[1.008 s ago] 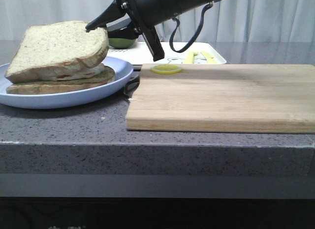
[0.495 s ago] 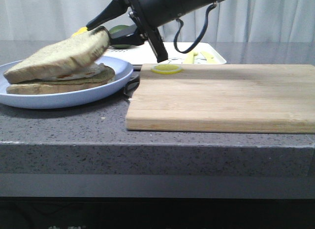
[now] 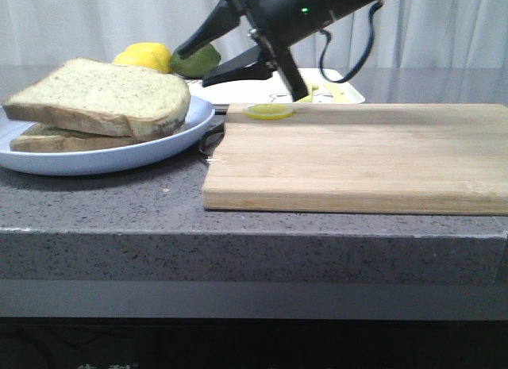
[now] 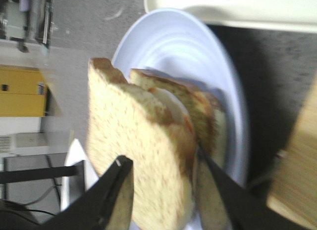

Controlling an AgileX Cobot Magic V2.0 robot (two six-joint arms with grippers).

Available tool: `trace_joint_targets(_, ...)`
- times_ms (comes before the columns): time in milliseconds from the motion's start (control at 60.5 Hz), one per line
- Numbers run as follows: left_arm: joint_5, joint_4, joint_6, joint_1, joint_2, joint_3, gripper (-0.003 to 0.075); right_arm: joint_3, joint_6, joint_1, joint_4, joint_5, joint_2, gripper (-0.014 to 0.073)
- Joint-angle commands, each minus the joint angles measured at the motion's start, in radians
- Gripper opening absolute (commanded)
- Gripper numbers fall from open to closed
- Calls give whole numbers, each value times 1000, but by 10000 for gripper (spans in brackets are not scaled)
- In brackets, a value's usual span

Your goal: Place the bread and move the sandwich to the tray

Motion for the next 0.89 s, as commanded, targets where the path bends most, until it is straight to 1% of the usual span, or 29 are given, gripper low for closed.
trace_joint_targets(0,-83,-6,-7,-7,7,-30,585,-35,21,-14,-54,35,-104,323)
trace_joint_targets(132,-83,-6,-7,-7,7,-30,585,-35,58,-14,-199,24,-171,303)
trace_joint_targets(215,-83,-6,-7,-7,7,-30,585,-35,72,-14,-301,19,-229,258)
trace_joint_targets(297,-83,-6,-7,-7,7,-30,585,-35,97,-14,-421,19,-294,191)
trace_joint_targets(396,-83,-6,-7,-7,7,-30,585,-35,159,-14,-599,21,-368,101)
trace_joint_targets(529,-83,-6,-7,-7,7,-30,585,-35,278,-14,-890,46,-466,-41)
trace_joint_targets(611,-83,-6,-7,-7,7,-30,585,-35,356,-14,-1040,81,-516,-85)
trace_joint_targets(661,-83,-6,-7,-7,7,-30,585,-35,387,-14,-1116,102,-541,-87)
trace_joint_targets(727,-83,-6,-7,-7,7,-30,585,-35,406,-25,-1167,130,-574,-85)
trace_joint_targets(793,-83,-6,-7,-7,7,-30,585,-35,406,-56,-1169,156,-595,-85)
trace_joint_targets(875,-83,-6,-7,-7,7,-30,585,-29,406,-127,-1165,190,-619,-85)
